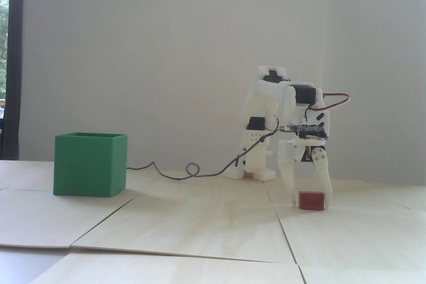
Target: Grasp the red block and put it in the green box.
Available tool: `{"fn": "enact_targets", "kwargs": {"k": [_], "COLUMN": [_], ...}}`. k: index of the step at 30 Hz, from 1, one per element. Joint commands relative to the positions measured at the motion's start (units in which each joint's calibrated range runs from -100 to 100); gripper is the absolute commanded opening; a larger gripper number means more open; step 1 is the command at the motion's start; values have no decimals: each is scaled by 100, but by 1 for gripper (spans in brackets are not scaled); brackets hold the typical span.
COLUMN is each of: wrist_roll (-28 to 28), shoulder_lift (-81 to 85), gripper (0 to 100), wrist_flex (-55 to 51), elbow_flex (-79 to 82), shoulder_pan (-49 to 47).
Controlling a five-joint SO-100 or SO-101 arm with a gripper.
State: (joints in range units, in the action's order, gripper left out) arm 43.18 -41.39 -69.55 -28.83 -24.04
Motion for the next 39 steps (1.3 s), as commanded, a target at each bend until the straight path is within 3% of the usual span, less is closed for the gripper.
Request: {"fn": "enact_targets", "kwargs": {"k": [1, 36, 39], "wrist_roll": [39, 253, 258], "shoulder_lift": [147, 84, 84], "gripper": [23, 22, 18], "wrist_flex": [151, 168, 168], "elbow_flex": [-365, -365, -365], "shoulder_pan": [124, 228, 204]}}
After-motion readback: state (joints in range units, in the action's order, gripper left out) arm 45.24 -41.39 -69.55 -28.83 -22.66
